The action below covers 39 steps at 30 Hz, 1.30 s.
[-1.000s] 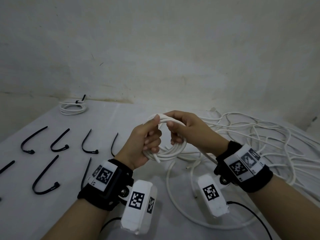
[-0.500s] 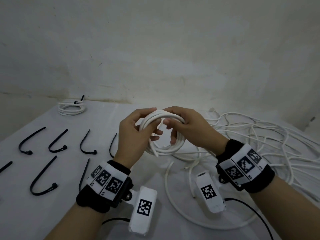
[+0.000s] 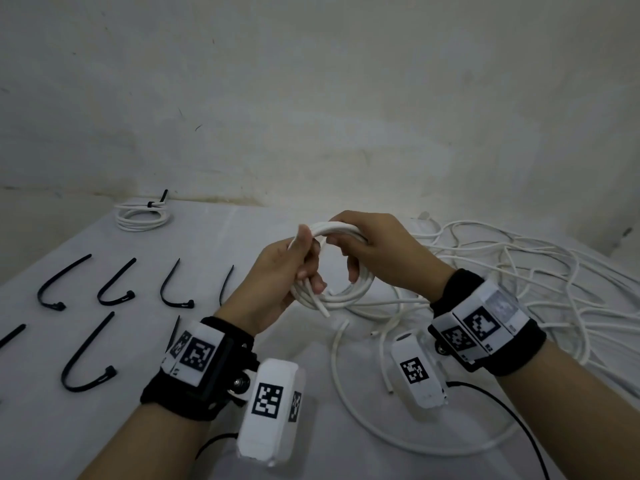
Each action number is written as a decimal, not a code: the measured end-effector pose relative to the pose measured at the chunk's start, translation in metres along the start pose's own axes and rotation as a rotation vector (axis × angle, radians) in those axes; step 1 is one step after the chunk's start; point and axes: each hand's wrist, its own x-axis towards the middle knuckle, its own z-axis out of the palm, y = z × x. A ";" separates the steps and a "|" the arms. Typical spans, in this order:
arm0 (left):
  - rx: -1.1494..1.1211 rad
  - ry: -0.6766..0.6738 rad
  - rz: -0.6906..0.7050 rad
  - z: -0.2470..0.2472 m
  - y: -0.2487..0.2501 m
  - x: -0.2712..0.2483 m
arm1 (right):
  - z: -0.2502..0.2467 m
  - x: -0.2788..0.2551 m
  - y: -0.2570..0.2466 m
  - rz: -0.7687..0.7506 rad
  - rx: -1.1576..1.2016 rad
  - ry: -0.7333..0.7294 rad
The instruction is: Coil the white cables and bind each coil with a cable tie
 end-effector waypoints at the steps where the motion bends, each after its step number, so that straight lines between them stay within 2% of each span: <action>1: -0.077 0.004 -0.016 0.001 0.001 0.000 | 0.000 0.000 0.000 -0.001 0.004 -0.002; 6: -0.214 0.095 -0.004 0.002 -0.002 0.004 | -0.001 -0.003 0.001 -0.036 0.025 -0.012; 10: -0.373 0.182 0.018 -0.006 0.000 0.011 | -0.016 -0.025 0.024 0.098 0.120 0.002; 16: -0.591 0.285 0.037 -0.026 0.002 0.021 | -0.060 -0.070 0.064 0.252 0.047 0.004; 20: -0.619 0.313 0.064 -0.026 -0.001 0.021 | -0.071 -0.081 0.066 0.257 0.088 0.043; 22: -0.647 0.325 0.086 -0.027 -0.001 0.022 | -0.071 -0.081 0.064 0.211 -0.016 0.059; 28: -0.697 0.379 0.126 -0.037 -0.002 0.024 | -0.052 -0.089 0.063 0.063 -0.356 -0.202; 31: -0.634 0.390 0.139 -0.034 -0.004 0.024 | -0.049 -0.090 0.063 -0.040 -0.565 -0.179; 34: -0.513 0.380 0.153 -0.027 -0.007 0.023 | -0.040 -0.082 0.041 -0.273 -0.746 -0.106; 37: -0.406 0.333 0.144 -0.018 -0.011 0.021 | -0.031 -0.069 0.011 -0.496 -0.734 -0.108; 39: -0.358 0.312 0.128 -0.009 -0.013 0.020 | -0.025 -0.059 -0.007 -0.542 -0.662 -0.140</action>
